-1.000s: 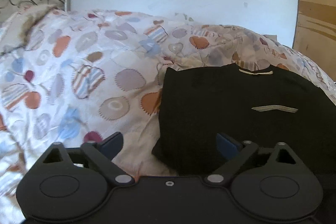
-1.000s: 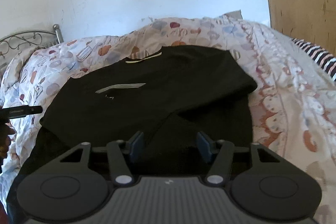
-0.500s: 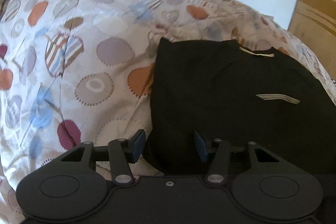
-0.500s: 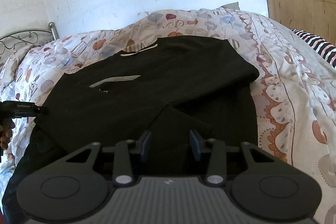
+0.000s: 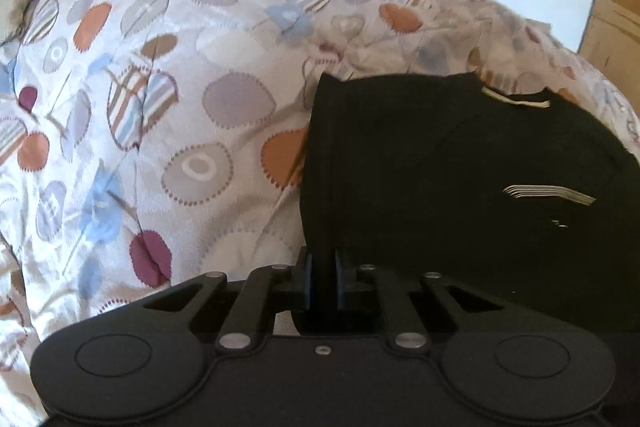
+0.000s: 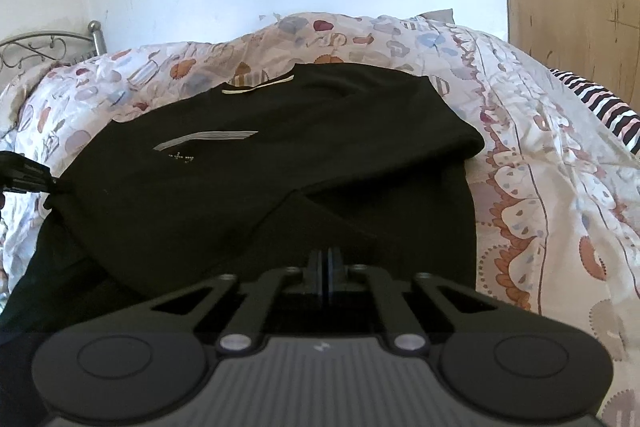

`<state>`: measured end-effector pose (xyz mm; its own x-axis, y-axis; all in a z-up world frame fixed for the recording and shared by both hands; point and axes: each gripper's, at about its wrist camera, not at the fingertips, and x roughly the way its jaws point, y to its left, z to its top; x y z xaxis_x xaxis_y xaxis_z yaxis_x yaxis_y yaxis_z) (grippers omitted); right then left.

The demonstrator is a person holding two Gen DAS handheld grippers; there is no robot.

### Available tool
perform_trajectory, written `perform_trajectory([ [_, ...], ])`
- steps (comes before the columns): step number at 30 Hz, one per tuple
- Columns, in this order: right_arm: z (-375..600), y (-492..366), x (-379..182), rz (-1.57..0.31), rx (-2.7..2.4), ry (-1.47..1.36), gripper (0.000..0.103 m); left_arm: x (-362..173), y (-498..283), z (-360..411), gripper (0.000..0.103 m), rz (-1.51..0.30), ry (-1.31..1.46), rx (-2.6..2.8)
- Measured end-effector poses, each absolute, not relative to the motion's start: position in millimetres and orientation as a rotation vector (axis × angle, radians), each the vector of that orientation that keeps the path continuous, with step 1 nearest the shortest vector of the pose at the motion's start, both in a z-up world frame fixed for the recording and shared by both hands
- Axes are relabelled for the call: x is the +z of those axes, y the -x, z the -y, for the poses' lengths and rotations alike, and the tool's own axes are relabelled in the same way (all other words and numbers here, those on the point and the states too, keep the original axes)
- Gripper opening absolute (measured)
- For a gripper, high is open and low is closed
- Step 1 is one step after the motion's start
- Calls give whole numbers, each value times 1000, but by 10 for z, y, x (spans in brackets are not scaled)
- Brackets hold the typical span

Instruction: Fold small clothes

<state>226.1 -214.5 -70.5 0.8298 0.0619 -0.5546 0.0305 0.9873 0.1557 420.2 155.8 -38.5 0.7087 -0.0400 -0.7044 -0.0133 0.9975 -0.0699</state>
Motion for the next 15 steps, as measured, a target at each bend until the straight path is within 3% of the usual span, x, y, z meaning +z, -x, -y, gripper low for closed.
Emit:
perform_trajectory([
  [4, 2193, -2206, -673, -599, 46, -153, 4, -362, -4180, -1614, 22, -784, 117, 4],
  [9, 2285, -2075, -632, -585, 59, -146, 9, -165, -3816, -1696, 70, -702, 112, 16],
  [11, 2323, -1998, -616, -578, 61, -138, 11, -104, -3614, -1714, 77, -674, 110, 14],
  [12, 2334, -1962, -609, -579, 62, -135, 14, -83, -3521, -1716, 82, -668, 109, 12],
  [15, 2368, -1810, -595, -587, 81, -120, 41, -48, -3201, -1708, 96, -651, 119, 25],
])
